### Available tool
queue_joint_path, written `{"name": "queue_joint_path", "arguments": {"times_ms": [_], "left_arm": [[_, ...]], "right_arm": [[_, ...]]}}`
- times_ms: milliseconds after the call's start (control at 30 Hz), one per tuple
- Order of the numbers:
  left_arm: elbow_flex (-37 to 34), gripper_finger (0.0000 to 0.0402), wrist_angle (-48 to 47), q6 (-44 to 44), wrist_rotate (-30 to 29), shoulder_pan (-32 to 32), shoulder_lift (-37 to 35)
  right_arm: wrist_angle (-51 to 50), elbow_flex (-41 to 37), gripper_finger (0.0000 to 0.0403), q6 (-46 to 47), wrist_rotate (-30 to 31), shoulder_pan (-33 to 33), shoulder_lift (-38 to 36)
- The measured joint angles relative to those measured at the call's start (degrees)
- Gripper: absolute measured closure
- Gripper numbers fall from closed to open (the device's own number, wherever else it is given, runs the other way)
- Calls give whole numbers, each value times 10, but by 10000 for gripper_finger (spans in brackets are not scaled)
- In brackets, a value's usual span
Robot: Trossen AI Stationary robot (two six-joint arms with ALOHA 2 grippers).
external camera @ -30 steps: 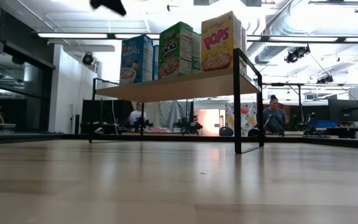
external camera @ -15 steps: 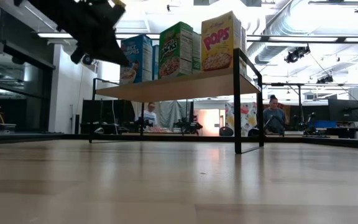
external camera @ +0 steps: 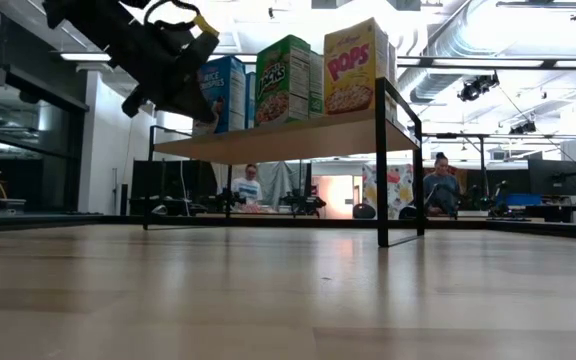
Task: Stack cereal on shelf
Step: Put the blue cereal box on the shelf aligned with the other blue cereal box
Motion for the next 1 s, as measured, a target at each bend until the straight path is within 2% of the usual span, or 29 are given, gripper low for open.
{"name": "queue_joint_path", "arguments": {"times_ms": [800,867,1000], "left_arm": [[0,401,2,22,-7,39,-13],[0,401,0,29,0,38,-24],[0,401,0,16,61,31,-43]], "right_arm": [[1,0,137,2,-1,0,0],[1,0,137,2,-1,0,0],[1,0,137,1,-2,0,0]]}}
